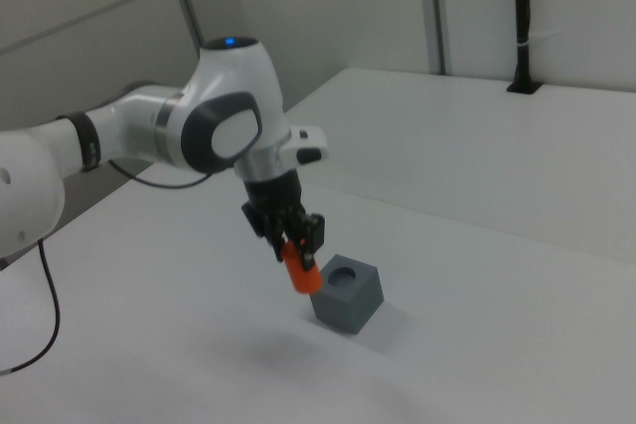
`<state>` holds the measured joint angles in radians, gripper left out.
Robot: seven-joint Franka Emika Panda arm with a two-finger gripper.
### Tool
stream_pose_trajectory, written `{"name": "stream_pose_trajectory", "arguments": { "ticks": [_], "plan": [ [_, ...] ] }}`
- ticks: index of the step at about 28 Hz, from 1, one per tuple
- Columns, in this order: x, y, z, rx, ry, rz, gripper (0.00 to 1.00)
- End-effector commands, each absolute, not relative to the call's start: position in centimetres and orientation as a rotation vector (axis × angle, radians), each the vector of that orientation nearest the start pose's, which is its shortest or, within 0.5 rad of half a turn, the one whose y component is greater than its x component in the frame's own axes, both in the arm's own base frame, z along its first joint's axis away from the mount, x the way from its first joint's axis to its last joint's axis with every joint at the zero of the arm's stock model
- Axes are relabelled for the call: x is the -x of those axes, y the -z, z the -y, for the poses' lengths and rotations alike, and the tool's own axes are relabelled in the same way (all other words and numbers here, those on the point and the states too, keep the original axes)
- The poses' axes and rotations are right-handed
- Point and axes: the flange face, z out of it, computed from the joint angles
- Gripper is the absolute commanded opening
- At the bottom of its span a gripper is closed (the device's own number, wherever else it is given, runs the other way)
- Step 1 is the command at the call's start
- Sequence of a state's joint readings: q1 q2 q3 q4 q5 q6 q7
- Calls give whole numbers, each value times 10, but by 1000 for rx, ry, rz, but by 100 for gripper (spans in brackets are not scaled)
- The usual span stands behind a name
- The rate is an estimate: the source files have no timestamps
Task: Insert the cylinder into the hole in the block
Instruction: 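Carry the cylinder over the hole in the grey block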
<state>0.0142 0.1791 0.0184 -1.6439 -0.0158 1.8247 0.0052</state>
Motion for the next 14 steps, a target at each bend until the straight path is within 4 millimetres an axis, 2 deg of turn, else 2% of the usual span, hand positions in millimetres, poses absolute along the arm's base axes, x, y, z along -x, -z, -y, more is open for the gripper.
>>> {"name": "stream_pose_trajectory", "arguments": {
  "ticks": [1, 4, 8, 14],
  "plan": [
    [-649, -505, -21, 3141, 17, 80, 12],
    [-656, -501, -25, 3141, 24, 90, 12],
    [-674, -484, -28, 3141, 39, 93, 12],
    [-687, -469, -29, 3139, 116, 94, 12]
  ]
}}
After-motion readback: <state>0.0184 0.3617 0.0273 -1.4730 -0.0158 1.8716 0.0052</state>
